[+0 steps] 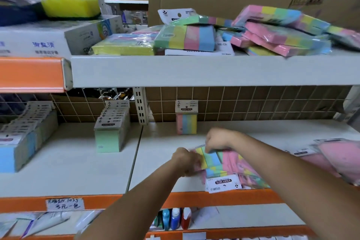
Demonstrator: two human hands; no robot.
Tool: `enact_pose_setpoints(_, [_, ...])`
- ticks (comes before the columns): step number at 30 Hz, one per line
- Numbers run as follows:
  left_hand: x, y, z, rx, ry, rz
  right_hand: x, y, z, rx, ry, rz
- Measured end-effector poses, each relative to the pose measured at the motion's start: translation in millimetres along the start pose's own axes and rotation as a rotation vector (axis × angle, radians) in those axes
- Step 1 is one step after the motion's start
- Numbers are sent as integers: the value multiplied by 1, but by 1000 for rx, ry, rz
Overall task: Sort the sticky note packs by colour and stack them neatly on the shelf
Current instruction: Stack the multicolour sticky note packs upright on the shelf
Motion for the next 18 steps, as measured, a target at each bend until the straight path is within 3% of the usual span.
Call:
enact_pose_setpoints(3, [-11,2,-11,-161,77,62,-9,3,-6,-41,-46,-32])
enact_pose_setpoints(7, [-13,3,-18,-255,51,57,-12,5,-17,-112,-155,-97])
enact_pose_setpoints(15, [11,8,-20,-181,-59,29,-5,11,-31,-128,-228,-149])
enact_pose_setpoints(18, [13,9,-13,-82,-201,35,-2,13,-29,-57,-250,-127])
Point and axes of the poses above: each hand's wrist, its own x-axis towards the middle knuckle, its own z-axis out of the back of the hand, y = z × x, the point moved 1 cm from there along x, towards the middle knuckle, and after that the axes turned 12 degrees about z, right-handed, at the moved point
